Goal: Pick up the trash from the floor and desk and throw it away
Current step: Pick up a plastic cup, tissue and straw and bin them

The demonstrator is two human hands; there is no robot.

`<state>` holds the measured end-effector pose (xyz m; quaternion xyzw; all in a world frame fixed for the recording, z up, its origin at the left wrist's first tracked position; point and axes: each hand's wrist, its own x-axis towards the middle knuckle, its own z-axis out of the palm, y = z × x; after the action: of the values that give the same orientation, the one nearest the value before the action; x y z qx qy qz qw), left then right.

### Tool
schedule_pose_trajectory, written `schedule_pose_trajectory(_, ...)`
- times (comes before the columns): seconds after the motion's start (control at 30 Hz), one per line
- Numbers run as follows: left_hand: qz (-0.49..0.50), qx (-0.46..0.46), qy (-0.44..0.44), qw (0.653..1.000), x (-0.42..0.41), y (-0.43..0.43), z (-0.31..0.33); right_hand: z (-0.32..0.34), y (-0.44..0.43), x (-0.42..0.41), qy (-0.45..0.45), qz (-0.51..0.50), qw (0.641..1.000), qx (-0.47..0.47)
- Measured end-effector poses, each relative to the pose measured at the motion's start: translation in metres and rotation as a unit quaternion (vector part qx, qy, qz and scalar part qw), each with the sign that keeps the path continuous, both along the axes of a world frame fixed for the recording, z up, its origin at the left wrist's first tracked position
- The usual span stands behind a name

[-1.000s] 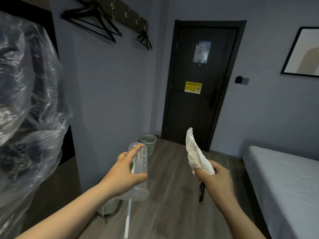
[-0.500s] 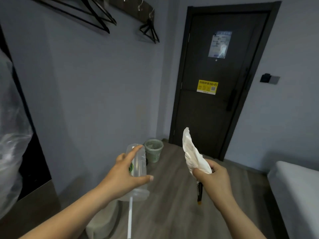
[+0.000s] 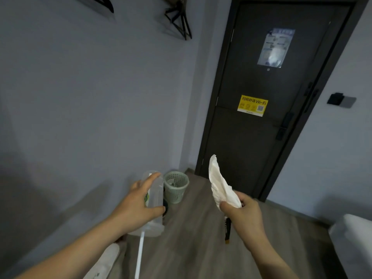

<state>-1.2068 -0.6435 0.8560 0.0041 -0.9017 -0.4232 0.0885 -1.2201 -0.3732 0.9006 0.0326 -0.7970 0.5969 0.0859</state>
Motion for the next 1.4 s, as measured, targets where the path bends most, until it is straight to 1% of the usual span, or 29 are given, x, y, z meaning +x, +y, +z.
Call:
schedule_pose_trajectory(0.1, -0.001, 0.012, -0.013, 1.000, -0.041, -0.013, -0.011, -0.008, -0.014, -0.048, -0.010, 0.009, 1.000, 0.006)
schedule_pose_trajectory(0.27, 0.017, -0.008, -0.046, 0.999, -0.115, -0.036, -0.025, -0.032, -0.032, -0.134, -0.041, 0.005, 0.999, 0.007)
schedule_pose_trajectory(0.37, 0.038, -0.015, -0.062, 0.997, -0.163, -0.048, -0.033, -0.045, -0.041, -0.190, -0.045, 0.026, 0.999, 0.002)
schedule_pose_trajectory(0.47, 0.058, -0.042, -0.084, 0.994, -0.216, -0.057, -0.041, -0.056, -0.047, -0.255, -0.049, 0.044, 0.998, 0.006)
schedule_pose_trajectory(0.63, 0.079, -0.064, -0.118, 0.988, -0.304, -0.058, -0.054, -0.071, -0.056, -0.360, -0.104, 0.061, 0.993, 0.012)
schedule_pose_trajectory(0.73, 0.093, -0.055, -0.153, 0.982, -0.344, -0.058, -0.070, -0.085, -0.063, -0.410, -0.122, 0.078, 0.989, 0.018)
schedule_pose_trajectory(0.8, 0.096, -0.040, -0.192, 0.976, -0.364, -0.059, -0.085, -0.097, -0.065, -0.434, -0.138, 0.087, 0.986, 0.024)
schedule_pose_trajectory(0.9, 0.092, -0.036, -0.216, 0.971, -0.393, -0.070, -0.105, -0.114, -0.068, -0.465, -0.172, 0.108, 0.979, 0.022)
schedule_pose_trajectory(1.07, 0.135, -0.009, -0.257, 0.957, -0.447, -0.092, -0.141, -0.144, -0.082, -0.517, -0.204, 0.107, 0.972, 0.042)
schedule_pose_trajectory(1.27, 0.103, -0.008, -0.330, 0.938, -0.517, -0.130, -0.200, -0.184, -0.118, -0.582, -0.234, 0.093, 0.965, 0.075)
schedule_pose_trajectory(1.4, 0.088, 0.003, -0.380, 0.921, -0.565, -0.152, -0.241, -0.215, -0.145, -0.621, -0.271, 0.076, 0.954, 0.105)
